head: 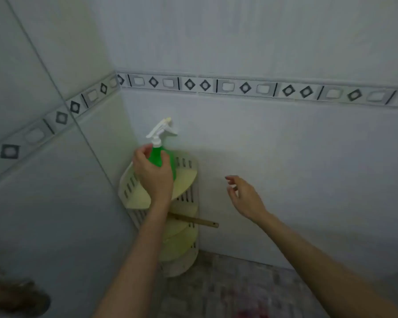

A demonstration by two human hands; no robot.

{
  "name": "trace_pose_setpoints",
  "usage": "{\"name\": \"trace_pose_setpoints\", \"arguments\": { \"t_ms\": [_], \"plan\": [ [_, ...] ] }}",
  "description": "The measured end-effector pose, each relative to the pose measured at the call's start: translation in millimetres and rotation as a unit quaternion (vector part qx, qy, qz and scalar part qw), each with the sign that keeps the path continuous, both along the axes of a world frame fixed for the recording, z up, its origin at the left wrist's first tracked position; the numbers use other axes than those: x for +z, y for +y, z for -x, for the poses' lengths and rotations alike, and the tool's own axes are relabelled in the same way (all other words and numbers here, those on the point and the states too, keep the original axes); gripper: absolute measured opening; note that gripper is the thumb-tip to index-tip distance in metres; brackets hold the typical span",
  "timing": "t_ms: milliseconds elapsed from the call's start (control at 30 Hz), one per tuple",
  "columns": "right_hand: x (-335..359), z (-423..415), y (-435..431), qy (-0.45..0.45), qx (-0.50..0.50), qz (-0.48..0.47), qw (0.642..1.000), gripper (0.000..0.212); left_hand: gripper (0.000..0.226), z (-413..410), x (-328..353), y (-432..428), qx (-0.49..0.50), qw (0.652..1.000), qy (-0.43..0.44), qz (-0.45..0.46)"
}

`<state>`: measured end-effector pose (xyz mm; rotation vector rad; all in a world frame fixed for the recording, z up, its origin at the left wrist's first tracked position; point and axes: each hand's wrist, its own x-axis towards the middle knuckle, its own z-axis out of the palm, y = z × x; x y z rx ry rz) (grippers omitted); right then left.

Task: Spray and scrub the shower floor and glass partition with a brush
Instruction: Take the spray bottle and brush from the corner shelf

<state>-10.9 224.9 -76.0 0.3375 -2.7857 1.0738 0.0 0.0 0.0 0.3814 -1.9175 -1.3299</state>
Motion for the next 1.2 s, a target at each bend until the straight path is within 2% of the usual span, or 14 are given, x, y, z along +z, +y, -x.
{"name": "trace_pose_setpoints", "arguments": {
  "t_ms": [67, 167, 267, 400, 567, 667, 767, 900, 967, 1067, 1200],
  "plan": [
    [-33, 15, -18, -0.065, 0.037, -0.051, 0.996, 0.04, 0.064, 20, -14, -14, 0.034, 0.997, -0.025, -0.058],
    [-91, 38, -42, -0.187, 0.081, -0.155, 0.967, 0.055, 0.083, 43, -27, -28, -0.027, 0.989, -0.107, -0.099],
    [-136, 64, -59, -0.272, 0.094, -0.243, 0.926, 0.068, 0.082, 71, -33, -38, -0.078, 0.982, -0.12, -0.127],
    [-193, 81, -79, -0.341, 0.096, -0.312, 0.881, 0.07, 0.071, 97, -45, -52, -0.103, 0.978, -0.096, -0.151],
    [-245, 93, -98, -0.365, 0.098, -0.329, 0.866, 0.068, 0.029, 119, -49, -65, -0.125, 0.984, -0.067, -0.106],
    [-259, 100, -106, -0.362, 0.09, -0.329, 0.867, 0.056, 0.033, 130, -51, -69, -0.137, 0.983, -0.061, -0.106],
    [-257, 107, -112, -0.364, 0.103, -0.342, 0.86, 0.039, 0.023, 138, -46, -64, -0.157, 0.977, -0.088, -0.114],
    [-238, 112, -121, -0.395, 0.126, -0.279, 0.866, 0.038, 0.027, 142, -40, -57, -0.15, 0.978, -0.092, -0.113],
    [-223, 111, -125, -0.363, 0.134, -0.279, 0.879, 0.039, 0.035, 140, -38, -56, -0.139, 0.98, -0.082, -0.12],
    [-202, 100, -119, -0.306, 0.129, -0.301, 0.894, 0.036, 0.027, 134, -33, -51, -0.117, 0.983, -0.065, -0.126],
    [-185, 65, -79, -0.304, 0.095, -0.284, 0.904, 0.032, 0.023, 115, -33, -43, -0.122, 0.985, -0.059, -0.109]
  ]
}}
